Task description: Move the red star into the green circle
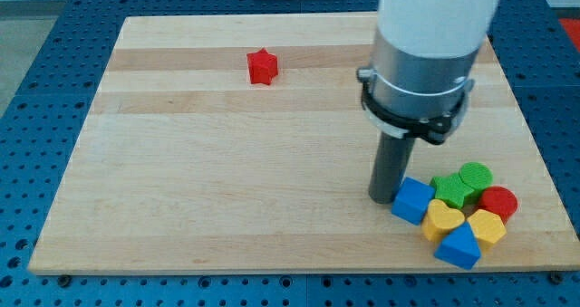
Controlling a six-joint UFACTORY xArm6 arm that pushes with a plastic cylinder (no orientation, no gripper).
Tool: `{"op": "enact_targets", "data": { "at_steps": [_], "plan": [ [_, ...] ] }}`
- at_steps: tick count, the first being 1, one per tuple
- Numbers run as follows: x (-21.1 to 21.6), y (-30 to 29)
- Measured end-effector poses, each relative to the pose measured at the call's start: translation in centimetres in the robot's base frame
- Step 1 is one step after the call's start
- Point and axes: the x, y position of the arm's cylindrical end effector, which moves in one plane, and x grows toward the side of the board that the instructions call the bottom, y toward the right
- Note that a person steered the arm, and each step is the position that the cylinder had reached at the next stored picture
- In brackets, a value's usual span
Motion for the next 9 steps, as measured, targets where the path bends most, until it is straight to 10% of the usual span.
{"op": "enact_targets", "data": {
  "at_steps": [2,5,6,7,9],
  "plan": [
    [-2.7,-2.9],
    [-5.7,-24.6],
    [-13.8,-30.3],
    [-22.2,-29.6],
    [-23.9,-19.0]
  ]
}}
